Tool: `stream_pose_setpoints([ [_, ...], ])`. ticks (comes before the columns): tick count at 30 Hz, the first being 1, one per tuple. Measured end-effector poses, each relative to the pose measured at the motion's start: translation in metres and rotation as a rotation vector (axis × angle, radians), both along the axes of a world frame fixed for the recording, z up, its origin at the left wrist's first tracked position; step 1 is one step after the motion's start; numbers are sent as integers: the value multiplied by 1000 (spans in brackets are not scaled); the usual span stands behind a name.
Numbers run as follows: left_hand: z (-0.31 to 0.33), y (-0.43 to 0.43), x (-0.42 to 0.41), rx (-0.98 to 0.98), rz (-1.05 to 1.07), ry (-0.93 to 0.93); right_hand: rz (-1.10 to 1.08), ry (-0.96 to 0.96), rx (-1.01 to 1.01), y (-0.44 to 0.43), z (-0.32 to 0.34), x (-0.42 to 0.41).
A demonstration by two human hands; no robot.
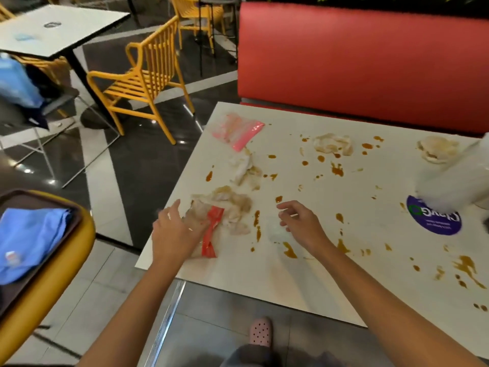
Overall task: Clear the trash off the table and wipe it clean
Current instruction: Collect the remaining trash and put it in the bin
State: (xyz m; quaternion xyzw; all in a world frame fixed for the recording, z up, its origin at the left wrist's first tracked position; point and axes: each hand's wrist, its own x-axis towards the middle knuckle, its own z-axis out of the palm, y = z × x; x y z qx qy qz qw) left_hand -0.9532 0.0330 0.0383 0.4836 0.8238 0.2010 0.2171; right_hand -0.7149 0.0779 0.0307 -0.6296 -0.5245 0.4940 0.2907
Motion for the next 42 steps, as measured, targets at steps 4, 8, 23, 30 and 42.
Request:
stream_pose_setpoints([
  [4, -25, -9, 10, -174, -8, 62, 53, 3, 6, -1, -3, -17],
  [8, -35, -16, 15, -137, -69, 157, 119, -74, 61, 3, -4, -27],
  [23, -10, -37, -16, 10, 1, -55, 719, -540, 149, 38, -23, -71],
  [30, -6, -42, -29, -26, 51, -110, 669, -588, 309, 37, -47, -62],
  [42, 9, -11, -18, 69, 4, -193, 165, -143, 259, 27, -7, -10],
])
